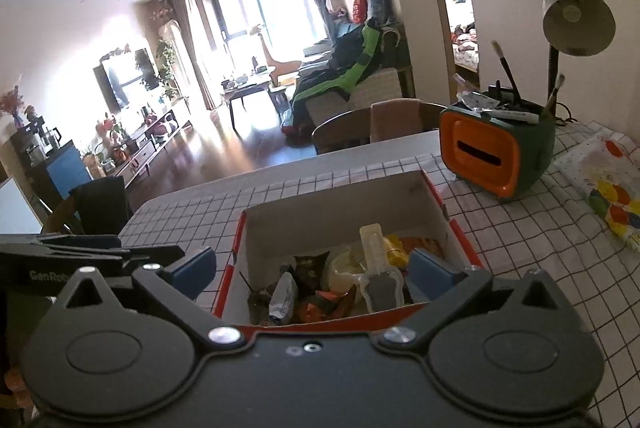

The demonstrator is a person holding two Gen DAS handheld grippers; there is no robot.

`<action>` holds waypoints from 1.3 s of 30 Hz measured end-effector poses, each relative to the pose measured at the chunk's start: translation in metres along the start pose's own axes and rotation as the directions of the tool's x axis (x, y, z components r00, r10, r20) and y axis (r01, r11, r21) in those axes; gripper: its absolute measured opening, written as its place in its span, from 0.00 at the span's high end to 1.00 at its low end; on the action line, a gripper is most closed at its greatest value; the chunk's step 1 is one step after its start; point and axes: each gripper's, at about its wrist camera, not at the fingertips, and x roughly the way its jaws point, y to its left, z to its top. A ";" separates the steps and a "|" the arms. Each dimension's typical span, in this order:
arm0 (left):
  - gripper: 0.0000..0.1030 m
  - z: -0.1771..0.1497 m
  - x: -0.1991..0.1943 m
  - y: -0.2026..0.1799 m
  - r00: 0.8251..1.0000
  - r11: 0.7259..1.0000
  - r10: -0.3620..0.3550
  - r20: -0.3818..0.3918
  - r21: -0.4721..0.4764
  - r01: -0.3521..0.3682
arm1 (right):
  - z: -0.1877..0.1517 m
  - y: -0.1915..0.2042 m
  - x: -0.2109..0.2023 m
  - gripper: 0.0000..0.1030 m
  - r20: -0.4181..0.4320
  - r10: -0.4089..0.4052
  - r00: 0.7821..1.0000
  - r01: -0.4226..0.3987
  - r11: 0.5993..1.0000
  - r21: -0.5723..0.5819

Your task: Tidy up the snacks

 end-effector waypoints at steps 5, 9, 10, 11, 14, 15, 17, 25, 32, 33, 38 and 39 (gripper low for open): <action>0.00 0.000 0.002 0.003 1.000 1.000 -0.001 -0.004 -0.020 0.001 | -0.002 0.000 0.002 0.00 -0.017 -0.003 1.000 0.003 1.000 0.014; 0.00 -0.001 0.002 0.002 1.000 1.000 -0.005 -0.001 -0.017 0.005 | -0.003 0.002 0.003 0.00 -0.020 -0.007 1.000 0.007 1.000 0.009; 0.00 -0.001 0.003 0.002 1.000 1.000 -0.006 -0.002 -0.018 0.006 | -0.003 0.003 0.003 0.00 -0.019 -0.010 1.000 0.010 1.000 0.007; 0.00 -0.001 0.003 0.002 1.000 1.000 -0.007 -0.003 -0.019 0.007 | -0.003 0.003 0.003 0.00 -0.018 -0.011 1.000 0.011 1.000 0.006; 0.00 -0.001 0.004 0.002 1.000 1.000 -0.006 -0.005 -0.023 0.006 | -0.004 0.004 0.003 0.00 -0.017 -0.012 1.000 0.012 1.000 0.007; 0.00 -0.001 0.004 0.003 1.000 1.000 -0.008 -0.006 -0.024 0.008 | -0.004 0.003 0.003 0.00 -0.018 -0.012 1.000 0.012 1.000 0.007; 0.00 -0.001 0.004 0.003 1.000 1.000 -0.007 -0.006 -0.024 0.007 | -0.004 0.003 0.003 0.00 -0.019 -0.012 1.000 0.012 1.000 0.010; 0.00 -0.002 0.005 0.003 1.000 1.000 -0.008 -0.010 -0.024 0.008 | -0.006 0.005 0.003 0.00 -0.021 -0.014 1.000 0.014 1.000 0.017; 0.00 -0.003 0.006 0.002 1.000 1.000 0.004 -0.016 -0.027 -0.005 | -0.007 0.005 0.004 0.00 -0.026 -0.029 0.999 0.030 0.999 0.026; 0.00 -0.003 0.007 0.002 1.000 1.000 0.004 -0.018 -0.028 -0.004 | -0.007 0.005 0.004 0.00 -0.027 -0.030 0.999 0.030 0.999 0.028; 0.00 -0.004 0.007 0.002 1.000 0.999 0.001 -0.022 -0.032 -0.002 | -0.008 0.005 0.004 0.00 -0.028 -0.032 0.999 0.033 0.999 0.033; 0.00 -0.004 0.007 0.002 1.000 0.999 0.002 -0.022 -0.032 -0.003 | -0.008 0.005 0.004 0.00 -0.028 -0.032 0.999 0.033 0.999 0.032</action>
